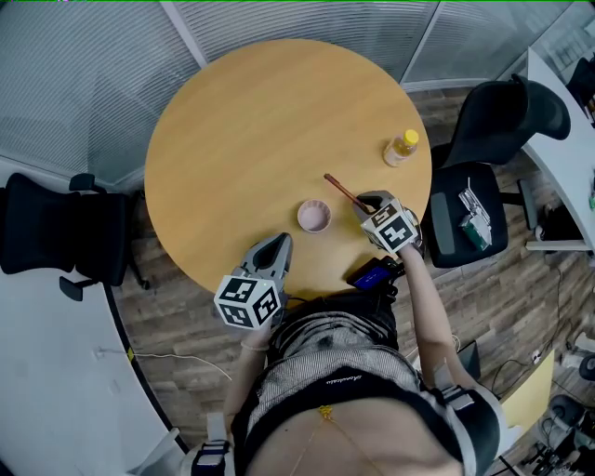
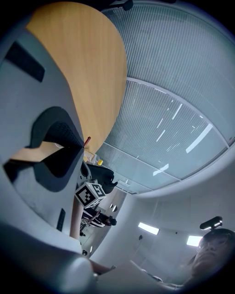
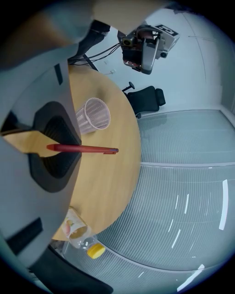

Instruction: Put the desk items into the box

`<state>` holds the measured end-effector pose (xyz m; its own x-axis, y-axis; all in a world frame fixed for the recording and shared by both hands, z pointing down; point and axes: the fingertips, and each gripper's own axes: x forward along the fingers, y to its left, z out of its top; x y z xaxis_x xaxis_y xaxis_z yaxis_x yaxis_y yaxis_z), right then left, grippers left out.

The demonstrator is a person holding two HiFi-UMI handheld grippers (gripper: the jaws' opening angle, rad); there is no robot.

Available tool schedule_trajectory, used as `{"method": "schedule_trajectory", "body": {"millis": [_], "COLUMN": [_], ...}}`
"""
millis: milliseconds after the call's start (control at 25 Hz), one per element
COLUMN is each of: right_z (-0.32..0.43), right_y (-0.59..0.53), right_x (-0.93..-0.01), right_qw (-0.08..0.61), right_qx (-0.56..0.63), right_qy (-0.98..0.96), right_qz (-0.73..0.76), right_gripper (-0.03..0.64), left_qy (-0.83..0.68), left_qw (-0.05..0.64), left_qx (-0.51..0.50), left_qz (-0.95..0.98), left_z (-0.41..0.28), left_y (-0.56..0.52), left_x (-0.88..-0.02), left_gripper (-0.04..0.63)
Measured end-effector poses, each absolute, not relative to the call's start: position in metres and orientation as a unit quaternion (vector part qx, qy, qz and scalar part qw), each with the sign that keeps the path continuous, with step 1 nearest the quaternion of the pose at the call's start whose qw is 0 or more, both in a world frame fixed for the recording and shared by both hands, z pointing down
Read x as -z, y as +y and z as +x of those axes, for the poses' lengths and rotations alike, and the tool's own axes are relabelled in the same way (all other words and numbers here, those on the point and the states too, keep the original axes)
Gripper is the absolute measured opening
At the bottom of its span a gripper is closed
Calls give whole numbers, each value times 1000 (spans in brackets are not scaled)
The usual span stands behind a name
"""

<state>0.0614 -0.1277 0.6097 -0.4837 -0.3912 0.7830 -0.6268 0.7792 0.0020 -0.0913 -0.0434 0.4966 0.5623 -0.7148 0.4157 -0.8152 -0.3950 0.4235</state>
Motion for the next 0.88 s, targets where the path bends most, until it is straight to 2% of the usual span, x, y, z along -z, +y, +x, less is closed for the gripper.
{"method": "schedule_trajectory", "body": {"millis": [880], "right_z": [34], "right_y": [-116], "right_x": [-524], "right_qw": [364], "right_qx": [-105], "right_qy": [-875], "right_qz": [301], "right_gripper": [61], "left_qy": [-461], "left_qw": [305], "left_qx": [-87], "left_qz": [829], "left_z": [-91], "left_y": [-32], "left_x": [-500], "left_gripper": [18]}}
